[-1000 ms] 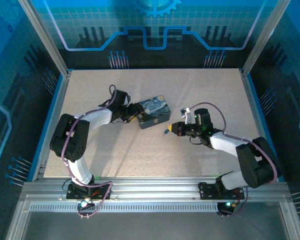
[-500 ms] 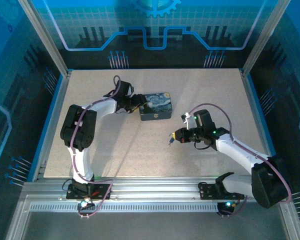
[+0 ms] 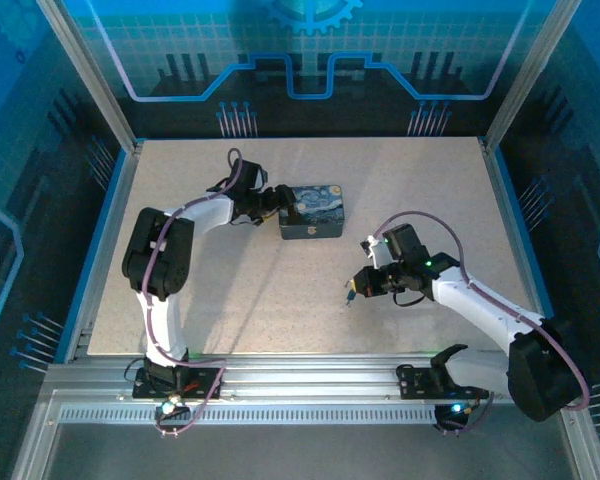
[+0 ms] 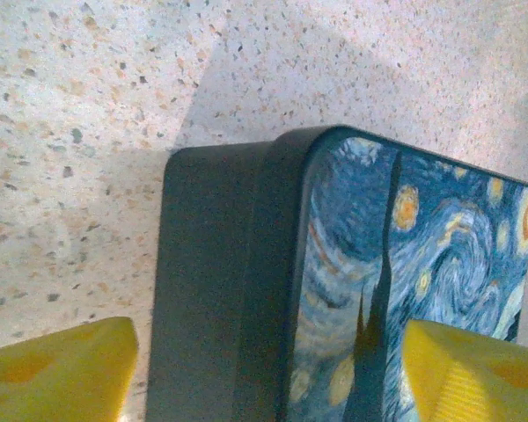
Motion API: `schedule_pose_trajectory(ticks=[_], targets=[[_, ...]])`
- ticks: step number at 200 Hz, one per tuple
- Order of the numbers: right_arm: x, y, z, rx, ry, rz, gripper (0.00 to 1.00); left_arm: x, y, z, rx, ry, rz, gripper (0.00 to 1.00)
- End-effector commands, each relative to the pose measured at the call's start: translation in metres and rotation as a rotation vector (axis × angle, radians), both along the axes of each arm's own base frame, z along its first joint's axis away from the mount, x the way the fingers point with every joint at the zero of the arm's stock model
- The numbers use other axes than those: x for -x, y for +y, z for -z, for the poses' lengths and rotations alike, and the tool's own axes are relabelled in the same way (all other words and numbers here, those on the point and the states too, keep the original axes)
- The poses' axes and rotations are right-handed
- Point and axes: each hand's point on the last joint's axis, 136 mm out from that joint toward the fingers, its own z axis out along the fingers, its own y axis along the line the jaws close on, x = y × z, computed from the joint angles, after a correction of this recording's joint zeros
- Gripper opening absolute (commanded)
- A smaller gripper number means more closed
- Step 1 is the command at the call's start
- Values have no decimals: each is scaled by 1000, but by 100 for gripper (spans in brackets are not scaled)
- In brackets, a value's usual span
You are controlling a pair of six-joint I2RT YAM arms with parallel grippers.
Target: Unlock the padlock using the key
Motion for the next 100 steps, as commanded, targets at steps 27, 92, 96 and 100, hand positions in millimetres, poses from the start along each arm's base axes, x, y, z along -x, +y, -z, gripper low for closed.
schedule_pose_trajectory(ticks=[27, 92, 96, 100], targets=[[5, 2, -11, 52, -1, -58, 0, 13, 25, -40, -32, -106, -48, 94], [6, 3, -8, 113, 35, -92, 0, 58, 47, -63, -42, -184, -108, 99], [5, 3, -8, 118, 37, -94, 0, 62, 48, -63, -41, -187, -114, 99], [5, 3, -6, 124, 41, -97, 0, 66, 50, -63, -42, -191, -119, 99]])
